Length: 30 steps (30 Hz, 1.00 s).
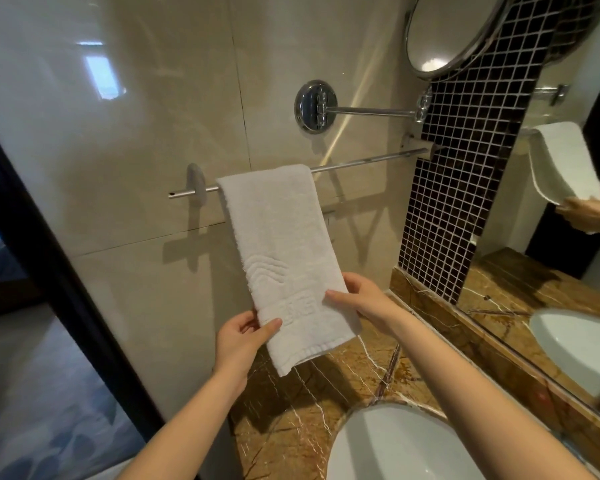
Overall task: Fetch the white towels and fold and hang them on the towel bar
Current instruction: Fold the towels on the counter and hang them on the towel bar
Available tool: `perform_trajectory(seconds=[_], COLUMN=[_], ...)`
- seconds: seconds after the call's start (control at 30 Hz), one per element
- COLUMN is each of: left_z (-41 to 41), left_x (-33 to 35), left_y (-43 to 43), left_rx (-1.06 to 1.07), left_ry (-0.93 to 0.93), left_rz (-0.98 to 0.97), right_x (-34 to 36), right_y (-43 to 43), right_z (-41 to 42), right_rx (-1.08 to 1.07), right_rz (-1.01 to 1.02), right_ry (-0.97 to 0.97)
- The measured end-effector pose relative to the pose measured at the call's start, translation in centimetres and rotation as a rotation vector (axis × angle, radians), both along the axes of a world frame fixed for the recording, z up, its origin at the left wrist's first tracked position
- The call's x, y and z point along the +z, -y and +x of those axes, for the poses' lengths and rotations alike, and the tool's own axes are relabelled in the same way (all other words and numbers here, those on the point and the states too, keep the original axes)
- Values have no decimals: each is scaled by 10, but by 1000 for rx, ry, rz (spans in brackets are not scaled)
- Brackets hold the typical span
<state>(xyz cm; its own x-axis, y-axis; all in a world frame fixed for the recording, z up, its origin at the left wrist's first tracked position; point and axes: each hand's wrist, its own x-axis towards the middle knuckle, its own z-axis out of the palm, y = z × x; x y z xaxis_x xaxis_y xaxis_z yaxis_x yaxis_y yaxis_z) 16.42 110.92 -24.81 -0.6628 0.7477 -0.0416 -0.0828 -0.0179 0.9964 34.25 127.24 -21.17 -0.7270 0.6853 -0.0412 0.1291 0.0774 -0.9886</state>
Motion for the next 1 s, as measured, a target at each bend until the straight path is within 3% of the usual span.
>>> perform_trajectory(seconds=[0.17,0.4,0.67,0.9,1.0], left_z=[-2,-5,2,1,2], left_x=[-8,-19,-20,-22,-23], left_y=[4,4,6,7,7], left_rx=[54,85,48,-16,24], left_ry=[-13,32,103,-55,-39], left_rz=[-1,10,27,-44,-58], right_x=[-3,-14,-8,-16,-26], right_y=[1,5,15,12,10], right_z=[-4,-7,3,7,8], right_rx=[5,-275,12,42,-5], right_rz=[15,104,-38,-11,22], right_ry=[56,40,78,126,164])
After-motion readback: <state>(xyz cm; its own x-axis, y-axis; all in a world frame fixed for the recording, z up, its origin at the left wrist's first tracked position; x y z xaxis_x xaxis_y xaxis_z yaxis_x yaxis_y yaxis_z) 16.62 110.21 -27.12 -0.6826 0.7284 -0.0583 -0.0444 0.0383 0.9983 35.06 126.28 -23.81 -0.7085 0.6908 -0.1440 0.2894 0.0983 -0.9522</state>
